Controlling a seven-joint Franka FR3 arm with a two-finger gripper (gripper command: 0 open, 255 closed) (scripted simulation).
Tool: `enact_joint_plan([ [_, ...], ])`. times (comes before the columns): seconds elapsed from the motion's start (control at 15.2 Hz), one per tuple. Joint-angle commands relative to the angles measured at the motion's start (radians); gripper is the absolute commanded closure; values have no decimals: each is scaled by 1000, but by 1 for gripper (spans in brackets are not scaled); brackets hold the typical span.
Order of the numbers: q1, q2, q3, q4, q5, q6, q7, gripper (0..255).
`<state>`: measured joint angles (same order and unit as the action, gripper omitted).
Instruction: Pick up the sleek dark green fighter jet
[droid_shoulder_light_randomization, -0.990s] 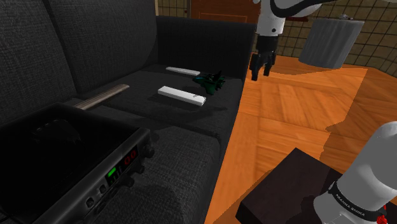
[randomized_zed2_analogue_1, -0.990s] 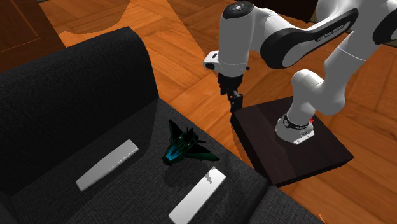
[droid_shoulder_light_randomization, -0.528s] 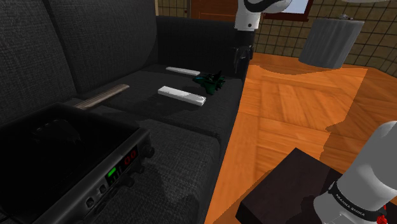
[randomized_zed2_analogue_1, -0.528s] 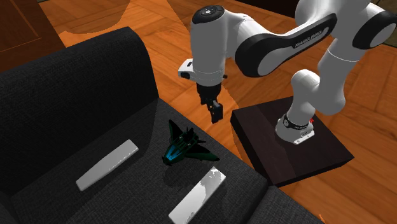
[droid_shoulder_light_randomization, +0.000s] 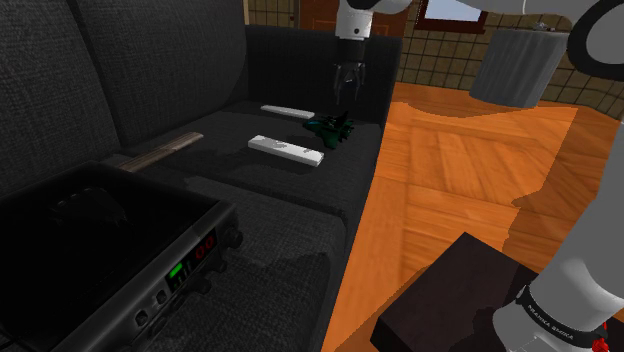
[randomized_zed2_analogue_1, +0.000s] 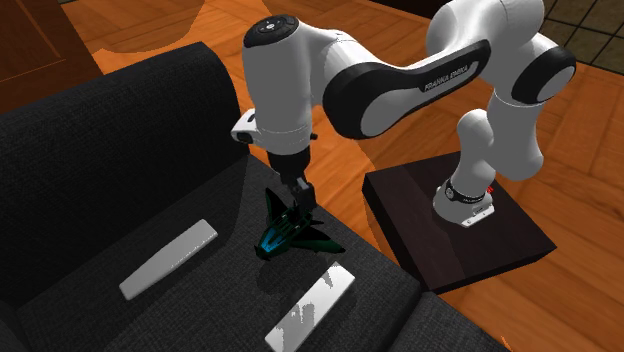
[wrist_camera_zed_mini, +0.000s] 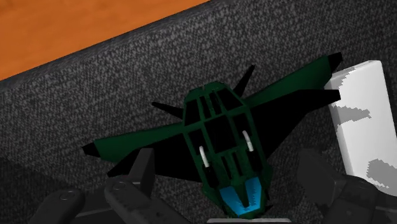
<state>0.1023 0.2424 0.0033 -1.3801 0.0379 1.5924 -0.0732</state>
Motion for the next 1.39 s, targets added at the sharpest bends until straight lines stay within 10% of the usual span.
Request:
enact_joint_plan([
  [0.0, 3, 33, 3, 37, 3, -1, -2, 0],
  [0.53, 3, 17, 3, -74, 3, 95, -5, 0],
  [0.59, 3, 18, 3, -75, 3, 96, -5, 255],
  [1.32, 3, 20, 3, -43, 3, 67, -4, 255],
])
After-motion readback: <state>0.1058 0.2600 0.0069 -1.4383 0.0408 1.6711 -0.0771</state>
